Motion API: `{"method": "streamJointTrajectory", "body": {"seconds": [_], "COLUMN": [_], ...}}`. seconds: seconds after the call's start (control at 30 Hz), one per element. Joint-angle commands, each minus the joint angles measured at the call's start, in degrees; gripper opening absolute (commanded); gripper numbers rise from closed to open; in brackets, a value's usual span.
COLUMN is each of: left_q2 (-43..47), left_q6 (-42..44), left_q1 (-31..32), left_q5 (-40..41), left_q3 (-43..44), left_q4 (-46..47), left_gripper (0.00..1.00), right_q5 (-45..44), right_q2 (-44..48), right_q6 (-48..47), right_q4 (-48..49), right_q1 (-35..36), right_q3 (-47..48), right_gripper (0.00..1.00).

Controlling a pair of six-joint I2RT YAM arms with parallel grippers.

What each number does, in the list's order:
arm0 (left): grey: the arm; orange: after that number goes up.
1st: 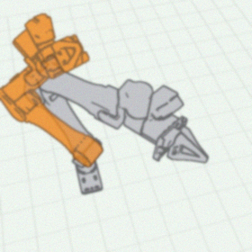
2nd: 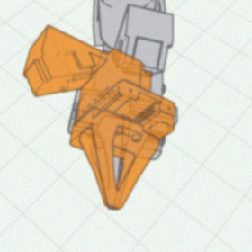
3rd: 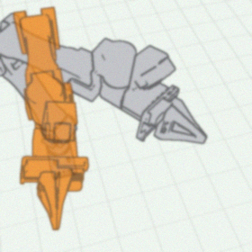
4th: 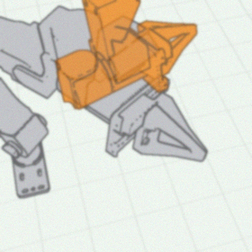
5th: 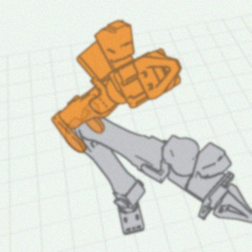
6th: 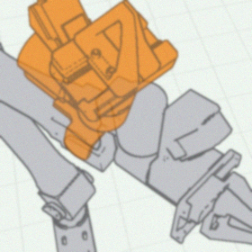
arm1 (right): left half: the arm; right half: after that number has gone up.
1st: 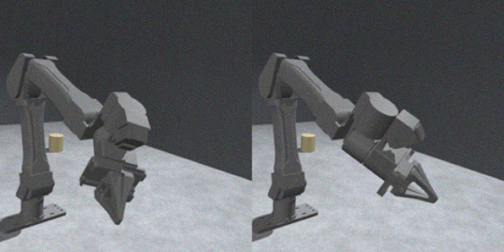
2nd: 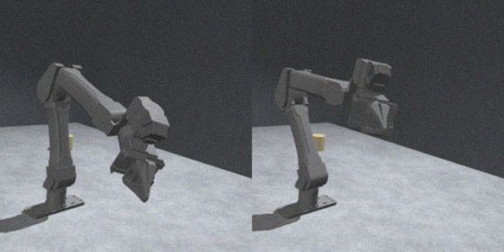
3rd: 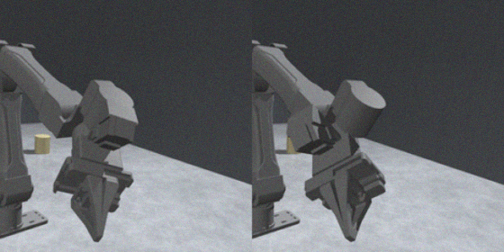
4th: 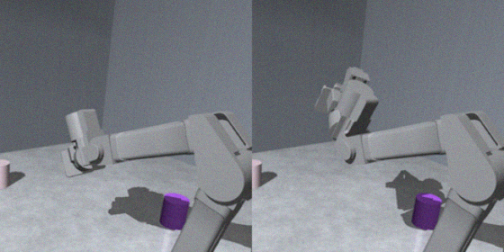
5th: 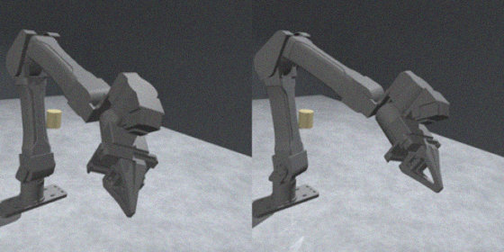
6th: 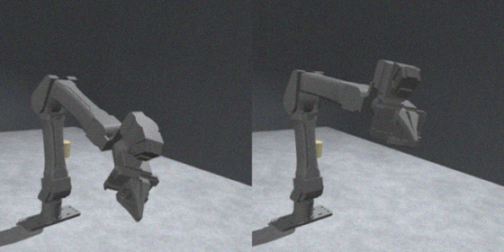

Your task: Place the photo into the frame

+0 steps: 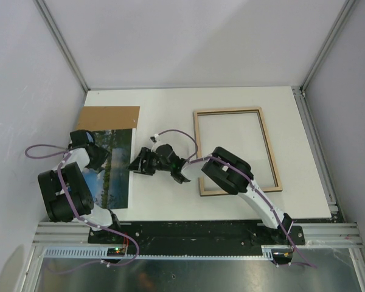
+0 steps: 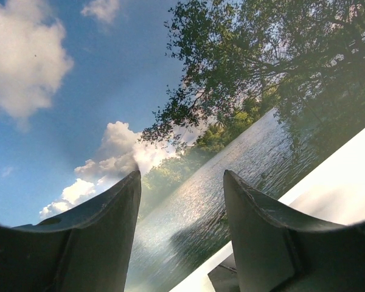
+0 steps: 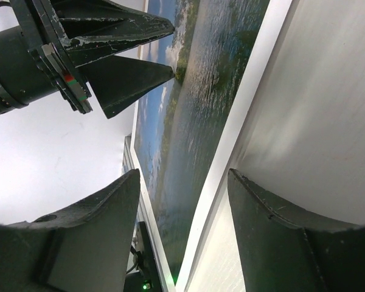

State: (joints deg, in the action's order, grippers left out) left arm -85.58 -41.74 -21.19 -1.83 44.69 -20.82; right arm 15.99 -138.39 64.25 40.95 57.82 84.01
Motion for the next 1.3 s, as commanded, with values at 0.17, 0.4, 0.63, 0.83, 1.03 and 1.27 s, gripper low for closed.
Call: {"method": "streamJointTrajectory", "body": {"seconds": [0.17,0.4,0.63,0.83,1.03,1.27], "left_q2": [-0.59,-0.57,-0.38,1.91,6.33,12.19], "left_q6": [1.48,1.80,1.91,2.87,4.35,6.48], "left_q1": [-0.48,-0.46,-0.46,-0.51,0.08,2.73], "left_q5": [-1.31,-1.48,-1.79,-2.80,-4.39,-7.76], "left_q3": [1.36,1.48,1.45,1.74,2.19,4.09], "left_q4": [0.53,0.58,0.61,0.67,0.59,0.56], "left_gripper": [0.62,0.61,0.61,0.63,0.70,0.77], "right_q5": [1.28,1.30,1.45,1.61,1.88,1.01], "right_q2": [-2.89,-3.94,-4.23,-3.62,-0.66,7.36], "right_q6": [0.05,-0.34,-0.36,-1.30,-4.19,-10.51], "right_q4": [-0.55,-2.01,-1.81,-1.89,-3.10,-10.22], "right_q1": [0.49,0.98,0.76,0.07,-0.90,-2.73], "right_q3": [3.42,5.25,4.61,4.31,3.71,1.45], "right_gripper": [0.64,0.63,0.40,0.09,0.00,0.00]}}
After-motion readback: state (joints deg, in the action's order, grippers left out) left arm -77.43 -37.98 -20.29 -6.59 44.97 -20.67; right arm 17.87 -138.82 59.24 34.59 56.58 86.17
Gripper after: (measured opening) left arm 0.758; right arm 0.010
